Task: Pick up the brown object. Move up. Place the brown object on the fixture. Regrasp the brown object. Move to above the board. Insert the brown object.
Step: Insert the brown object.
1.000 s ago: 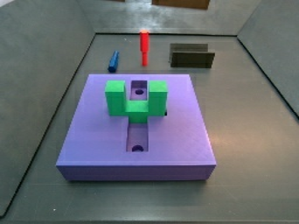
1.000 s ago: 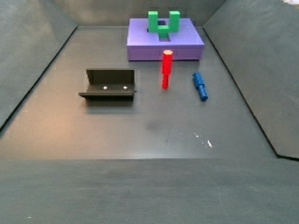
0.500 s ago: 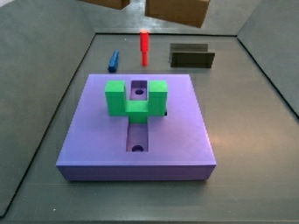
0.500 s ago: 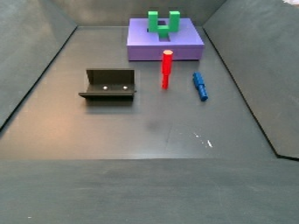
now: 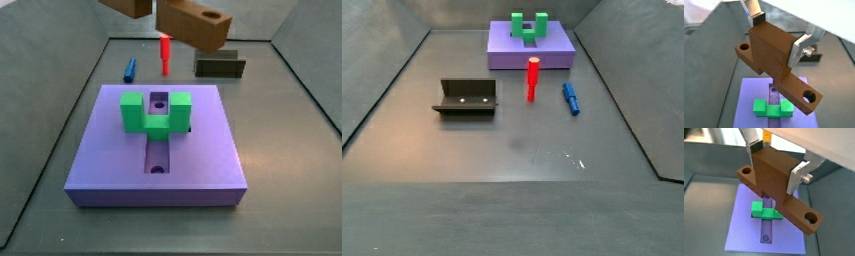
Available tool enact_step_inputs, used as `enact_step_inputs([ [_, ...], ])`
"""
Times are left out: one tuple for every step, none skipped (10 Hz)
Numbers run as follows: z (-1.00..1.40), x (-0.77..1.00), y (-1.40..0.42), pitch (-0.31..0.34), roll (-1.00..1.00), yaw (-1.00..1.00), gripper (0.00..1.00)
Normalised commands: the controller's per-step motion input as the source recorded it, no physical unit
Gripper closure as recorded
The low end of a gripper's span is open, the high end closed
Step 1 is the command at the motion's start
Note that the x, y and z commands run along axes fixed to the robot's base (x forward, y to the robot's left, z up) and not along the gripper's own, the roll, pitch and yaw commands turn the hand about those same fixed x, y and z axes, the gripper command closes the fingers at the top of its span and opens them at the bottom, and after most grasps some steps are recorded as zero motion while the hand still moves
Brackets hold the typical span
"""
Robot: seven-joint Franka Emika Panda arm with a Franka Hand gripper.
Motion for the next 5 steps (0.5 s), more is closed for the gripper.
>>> enact_step_inputs([
  [-0.23, 0.0, -0.04, 0.0, -0.11, -0.97, 1.0],
  [-0.27, 0.0, -0.04, -0.013, -0.11, -0.96, 1.0],
  [-0.3, 0.0, -0.04, -0.019, -0.12, -0.95, 1.0],
  [-0.32, 0.0, -0.04, -0.031, -0.12, -0.94, 1.0],
  [-0.32, 0.0, -0.04, -0.034, -0.12, -0.94, 1.0],
])
